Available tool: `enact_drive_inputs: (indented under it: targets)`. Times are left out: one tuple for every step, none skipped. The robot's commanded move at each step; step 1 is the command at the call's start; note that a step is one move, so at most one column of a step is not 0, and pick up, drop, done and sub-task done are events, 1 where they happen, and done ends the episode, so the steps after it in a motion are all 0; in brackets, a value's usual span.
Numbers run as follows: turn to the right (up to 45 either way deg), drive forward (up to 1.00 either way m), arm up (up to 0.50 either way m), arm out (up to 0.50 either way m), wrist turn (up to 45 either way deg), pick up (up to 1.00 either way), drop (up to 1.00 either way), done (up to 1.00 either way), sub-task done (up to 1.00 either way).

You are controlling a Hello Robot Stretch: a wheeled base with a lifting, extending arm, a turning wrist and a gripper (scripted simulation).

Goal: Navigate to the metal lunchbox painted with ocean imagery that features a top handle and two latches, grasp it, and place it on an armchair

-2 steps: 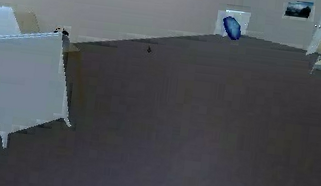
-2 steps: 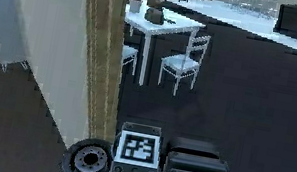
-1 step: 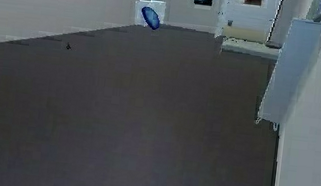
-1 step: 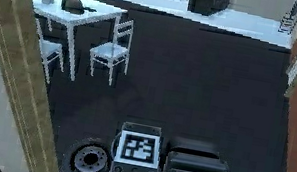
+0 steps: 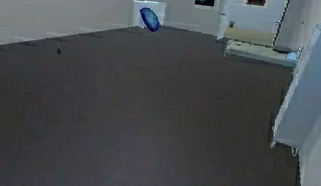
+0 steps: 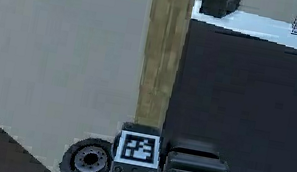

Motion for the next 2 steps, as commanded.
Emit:
enact_drive_inputs:
  targets:
    - [-33.0, 0.00, 0.00, 0.00, 0.0, 0.00, 0.00, 0.00, 0.00]
    - [0.0, 1.00, 0.00, 0.00, 0.0, 0.00, 0.00, 0.00, 0.00]
